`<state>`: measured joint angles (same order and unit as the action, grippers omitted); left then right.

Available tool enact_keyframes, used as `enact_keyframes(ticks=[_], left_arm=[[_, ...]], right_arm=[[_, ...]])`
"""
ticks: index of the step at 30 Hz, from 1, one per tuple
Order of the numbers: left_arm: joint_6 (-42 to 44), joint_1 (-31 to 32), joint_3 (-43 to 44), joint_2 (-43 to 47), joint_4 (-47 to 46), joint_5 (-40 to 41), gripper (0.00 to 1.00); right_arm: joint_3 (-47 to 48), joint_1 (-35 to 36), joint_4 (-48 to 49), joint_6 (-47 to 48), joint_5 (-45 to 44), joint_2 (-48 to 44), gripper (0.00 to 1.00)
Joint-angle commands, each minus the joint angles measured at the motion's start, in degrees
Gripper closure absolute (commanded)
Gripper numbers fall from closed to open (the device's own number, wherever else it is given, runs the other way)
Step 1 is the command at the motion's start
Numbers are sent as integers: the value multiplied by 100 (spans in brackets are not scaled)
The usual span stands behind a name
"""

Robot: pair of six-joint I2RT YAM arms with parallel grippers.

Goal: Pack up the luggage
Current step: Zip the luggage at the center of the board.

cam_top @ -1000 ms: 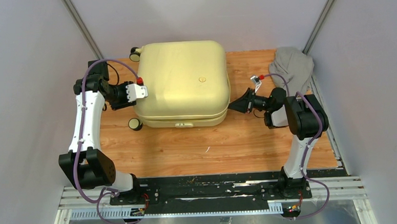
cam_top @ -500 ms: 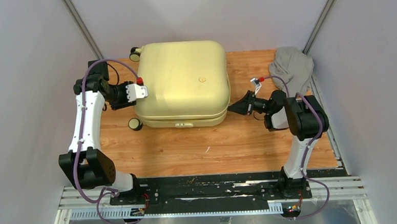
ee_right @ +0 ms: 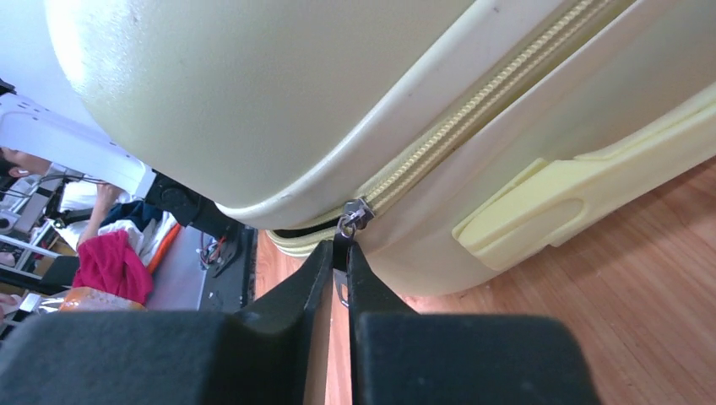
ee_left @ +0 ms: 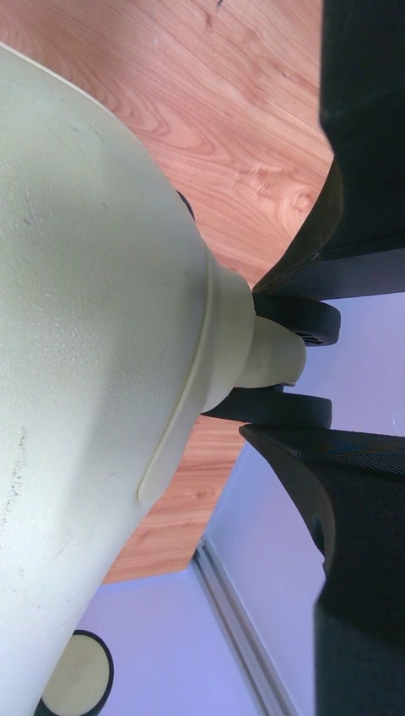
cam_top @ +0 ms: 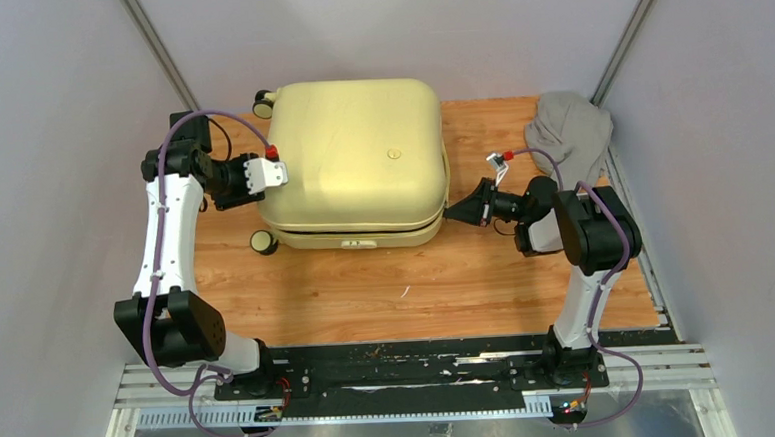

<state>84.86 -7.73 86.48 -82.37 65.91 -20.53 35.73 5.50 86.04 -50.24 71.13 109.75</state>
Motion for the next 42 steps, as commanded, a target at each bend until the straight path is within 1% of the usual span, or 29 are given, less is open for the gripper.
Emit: enact_keyframes(ticks=[1,3,10,12,14,16,17,21,22,23,25,30,32,34,36,38,42], left_arm=[[-477,-45,274,69,-395,-18,100],[-504,-45,265,77,-395,-44,100],[-552,-34,199,83,-395,-169,100],[-638,-17,198,91,-395,-239,100],[-728,19,190,99,-395,-302,100],[-794,57,150,121,-395,-348,100],[-817,79,127,143,-395,-354,100],[-880,126,14,214,-395,-376,100],[-902,130,-15,226,-392,-385,100],[-914,139,-52,247,-394,-391,100],[-940,160,-118,279,-395,-407,100],[-953,177,-289,359,-399,-403,100],[-964,175,-337,383,-395,-375,100],[-1013,174,-344,376,-395,-334,100],[-1111,175,-321,348,-395,-339,100],[-1239,173,-322,334,-395,-402,100],[-1459,213,-397,341,-402,-537,100]], right_arm=[[30,176,339,-16,32,-119,94],[-27,195,339,-10,-36,-195,100],[-468,325,209,47,-353,-578,100],[-626,372,-27,204,-498,-736,100],[-750,441,-495,535,-609,-963,100],[-836,544,-1292,1066,-762,-1283,100],[-861,605,-1873,1393,-884,-1501,100],[-636,1006,-4781,3222,-1828,-2610,100],[-542,1119,-5540,3473,-2006,-2797,100],[-498,1215,-5832,3568,-2131,-2930,100],[-507,1343,-6040,3518,-2310,-3151,100],[-708,1574,-6118,3248,-2254,-3606,100],[-833,1603,-6026,3047,-2080,-3769,100],[-1016,1615,-5724,2719,-1857,-3933,100],[-1200,1727,-5489,2447,-1820,-4162,100],[-1302,1985,-5656,2441,-2059,-4397,100],[-1211,2870,-6138,2564,-2679,-4739,100]])
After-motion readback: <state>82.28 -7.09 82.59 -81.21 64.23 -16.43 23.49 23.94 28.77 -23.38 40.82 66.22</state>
